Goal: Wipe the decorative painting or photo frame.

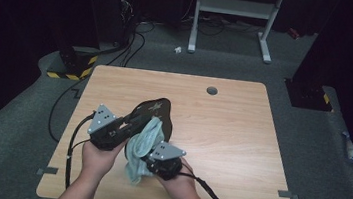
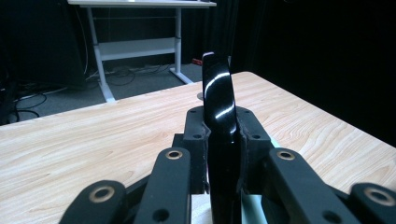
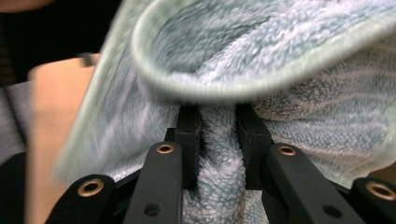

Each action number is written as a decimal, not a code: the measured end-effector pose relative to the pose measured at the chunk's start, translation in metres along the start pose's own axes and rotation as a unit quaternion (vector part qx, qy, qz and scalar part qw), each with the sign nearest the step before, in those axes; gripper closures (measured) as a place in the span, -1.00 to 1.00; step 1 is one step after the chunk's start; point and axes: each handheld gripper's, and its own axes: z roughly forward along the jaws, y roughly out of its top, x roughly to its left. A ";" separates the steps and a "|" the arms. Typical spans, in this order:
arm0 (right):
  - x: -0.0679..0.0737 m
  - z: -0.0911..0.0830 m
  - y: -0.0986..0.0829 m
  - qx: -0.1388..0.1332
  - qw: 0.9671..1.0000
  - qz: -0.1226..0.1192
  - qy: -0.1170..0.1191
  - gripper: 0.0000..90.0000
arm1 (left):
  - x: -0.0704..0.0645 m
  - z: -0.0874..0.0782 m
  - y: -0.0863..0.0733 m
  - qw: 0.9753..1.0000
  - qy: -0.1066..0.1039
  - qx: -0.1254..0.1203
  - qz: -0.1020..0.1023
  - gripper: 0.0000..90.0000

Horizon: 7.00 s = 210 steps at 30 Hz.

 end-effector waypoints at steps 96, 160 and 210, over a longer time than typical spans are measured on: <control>0.001 0.013 -0.017 0.049 0.999 -0.009 0.008 0.66 | 0.001 0.003 -0.003 1.000 0.001 -0.009 -0.015 0.72; -0.018 0.028 -0.057 0.109 0.994 0.011 -0.009 0.65 | 0.000 0.002 -0.003 1.000 0.007 -0.001 0.005 0.64; -0.032 -0.028 -0.055 0.031 0.996 0.065 -0.049 0.64 | -0.002 0.006 -0.109 0.999 -0.015 0.034 0.024 0.50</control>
